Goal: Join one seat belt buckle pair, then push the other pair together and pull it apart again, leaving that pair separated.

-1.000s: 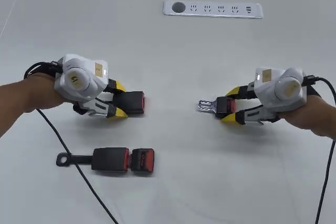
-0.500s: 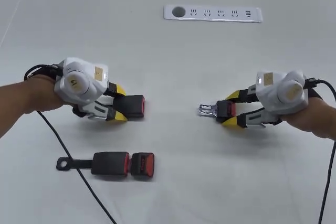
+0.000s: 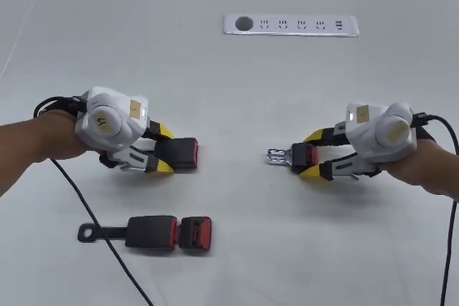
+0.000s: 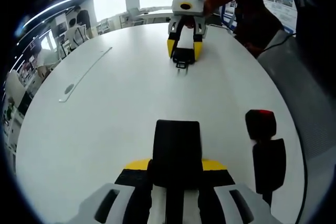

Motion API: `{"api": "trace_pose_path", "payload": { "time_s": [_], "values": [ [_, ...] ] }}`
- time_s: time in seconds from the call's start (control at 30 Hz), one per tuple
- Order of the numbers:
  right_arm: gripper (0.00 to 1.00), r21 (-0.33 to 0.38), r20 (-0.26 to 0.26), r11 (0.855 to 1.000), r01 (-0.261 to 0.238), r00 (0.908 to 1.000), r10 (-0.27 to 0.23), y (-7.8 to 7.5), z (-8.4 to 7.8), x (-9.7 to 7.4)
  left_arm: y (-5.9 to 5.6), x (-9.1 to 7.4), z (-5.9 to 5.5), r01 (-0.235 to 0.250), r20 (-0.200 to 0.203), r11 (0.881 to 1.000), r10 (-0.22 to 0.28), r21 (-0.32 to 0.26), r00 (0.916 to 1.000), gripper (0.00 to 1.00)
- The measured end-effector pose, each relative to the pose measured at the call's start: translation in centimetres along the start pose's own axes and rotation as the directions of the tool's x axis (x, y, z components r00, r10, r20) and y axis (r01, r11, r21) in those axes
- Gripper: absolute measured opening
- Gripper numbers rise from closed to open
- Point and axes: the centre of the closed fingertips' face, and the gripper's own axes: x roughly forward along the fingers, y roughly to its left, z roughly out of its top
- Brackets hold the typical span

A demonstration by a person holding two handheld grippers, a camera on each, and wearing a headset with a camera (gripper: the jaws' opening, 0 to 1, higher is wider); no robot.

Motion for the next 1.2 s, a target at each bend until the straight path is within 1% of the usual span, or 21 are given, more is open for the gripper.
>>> {"api": "trace_pose_path", "payload": {
  "time_s": [0.23, 0.5, 0.67, 0.83, 1.03, 1.17, 1.2],
  "values": [
    [0.35, -0.004, 0.021, 1.0, -0.006, 0.9998, 0.006, 0.2, 1.1, 0.9, 0.0, 0.0, -0.1, 0.001, -0.007, 1.0, -0.001, -0.001, 1.0, 0.34],
    [0.35, -0.026, 0.044, 0.999, -0.021, 0.9988, 0.022, 1.0, 2.8, 2.2, 0.1, -0.1, -0.1, 0.0, -0.008, 1.0, 0.0, -0.004, 1.0, 0.34],
    [0.35, -0.025, 0.064, 0.999, -0.031, 0.9974, 0.033, 1.2, 3.8, 3.0, 0.1, -0.1, -0.2, 0.0, -0.009, 1.0, 0.0, -0.003, 1.0, 0.34],
    [0.35, -0.026, 0.076, 0.999, -0.034, 0.9964, 0.036, 1.3, 4.5, 3.8, 0.1, -0.1, -0.2, 0.001, -0.011, 1.0, -0.001, -0.003, 0.9999, 0.34],
    [0.35, -0.019, 0.091, 0.999, -0.032, 0.9953, 0.033, 1.6, 5.5, 4.4, 0.0, -0.2, -0.2, 0.0, -0.011, 1.0, 0.0, -0.003, 0.9999, 0.34],
    [0.35, -0.017, 0.101, 0.999, -0.032, 0.9944, 0.033, 2.0, 6.3, 5.1, 0.0, -0.2, -0.2, 0.0, -0.012, 1.0, 0.0, -0.003, 0.9999, 0.34],
    [0.35, -0.019, 0.096, 0.999, -0.026, 0.995, 0.028, 2.0, 6.6, 5.3, 0.0, -0.2, -0.1, 0.0, -0.012, 1.0, 0.0, -0.003, 0.9999, 0.34]
  ]
}}
